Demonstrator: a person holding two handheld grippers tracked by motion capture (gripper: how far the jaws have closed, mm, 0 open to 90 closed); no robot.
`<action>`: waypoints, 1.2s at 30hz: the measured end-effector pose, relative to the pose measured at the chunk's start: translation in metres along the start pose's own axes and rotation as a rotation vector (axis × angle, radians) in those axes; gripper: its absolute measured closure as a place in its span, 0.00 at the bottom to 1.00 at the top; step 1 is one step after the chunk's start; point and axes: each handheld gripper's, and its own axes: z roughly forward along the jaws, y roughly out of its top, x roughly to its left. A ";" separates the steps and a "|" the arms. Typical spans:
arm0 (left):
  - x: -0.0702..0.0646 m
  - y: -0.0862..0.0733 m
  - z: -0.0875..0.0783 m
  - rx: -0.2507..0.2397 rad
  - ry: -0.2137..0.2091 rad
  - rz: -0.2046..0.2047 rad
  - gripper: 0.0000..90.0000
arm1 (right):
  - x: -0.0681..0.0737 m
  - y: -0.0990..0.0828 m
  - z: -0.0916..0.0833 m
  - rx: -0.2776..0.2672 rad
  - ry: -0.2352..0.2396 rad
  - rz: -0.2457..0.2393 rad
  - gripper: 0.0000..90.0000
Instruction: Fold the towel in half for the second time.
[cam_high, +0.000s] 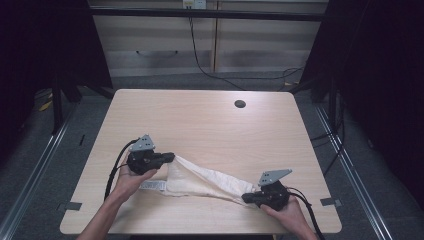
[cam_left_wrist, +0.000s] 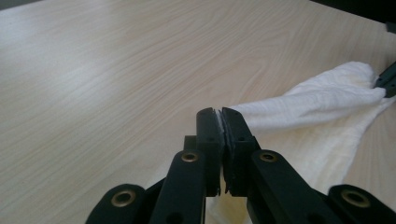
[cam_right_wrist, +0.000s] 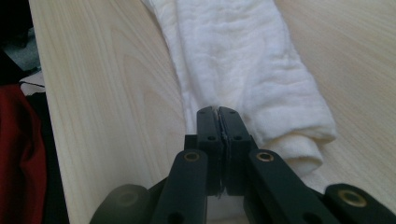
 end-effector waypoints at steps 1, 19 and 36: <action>-0.002 0.000 -0.002 -0.003 -0.002 0.006 0.96 | 0.000 0.000 0.000 0.000 -0.002 0.001 0.98; -0.046 -0.022 -0.029 0.031 -0.069 0.097 0.96 | -0.001 0.000 0.000 -0.010 -0.034 0.046 0.98; -0.058 -0.059 -0.018 0.179 -0.093 0.106 0.96 | -0.005 -0.005 -0.012 0.001 -0.088 0.063 0.98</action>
